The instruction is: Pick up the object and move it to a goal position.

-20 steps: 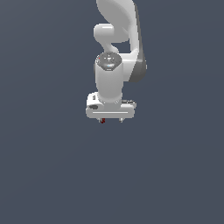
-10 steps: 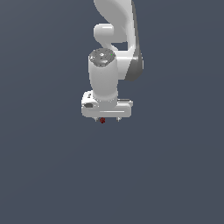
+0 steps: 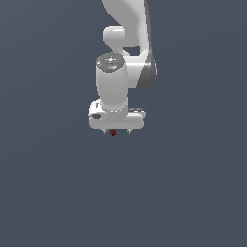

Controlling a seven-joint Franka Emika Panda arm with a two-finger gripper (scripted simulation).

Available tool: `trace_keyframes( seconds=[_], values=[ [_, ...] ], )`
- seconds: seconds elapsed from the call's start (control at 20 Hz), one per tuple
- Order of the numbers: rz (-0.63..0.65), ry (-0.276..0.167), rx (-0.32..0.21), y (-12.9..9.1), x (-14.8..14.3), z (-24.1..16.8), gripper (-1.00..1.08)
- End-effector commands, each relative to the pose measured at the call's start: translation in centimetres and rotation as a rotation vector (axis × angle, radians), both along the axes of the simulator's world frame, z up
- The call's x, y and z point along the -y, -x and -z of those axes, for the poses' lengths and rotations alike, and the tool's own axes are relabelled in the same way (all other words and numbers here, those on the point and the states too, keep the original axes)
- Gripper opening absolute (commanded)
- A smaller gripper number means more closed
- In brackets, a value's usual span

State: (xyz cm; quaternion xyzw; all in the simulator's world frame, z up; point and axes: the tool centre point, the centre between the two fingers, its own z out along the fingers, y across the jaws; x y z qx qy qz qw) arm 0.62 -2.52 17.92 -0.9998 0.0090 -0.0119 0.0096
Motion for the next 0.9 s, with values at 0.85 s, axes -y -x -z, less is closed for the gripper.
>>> trace_keyframes(
  seconds=[0.85],
  values=[
    [-0.367,0.024,-0.006,2.5,1.6,3.5,1.00]
  ],
)
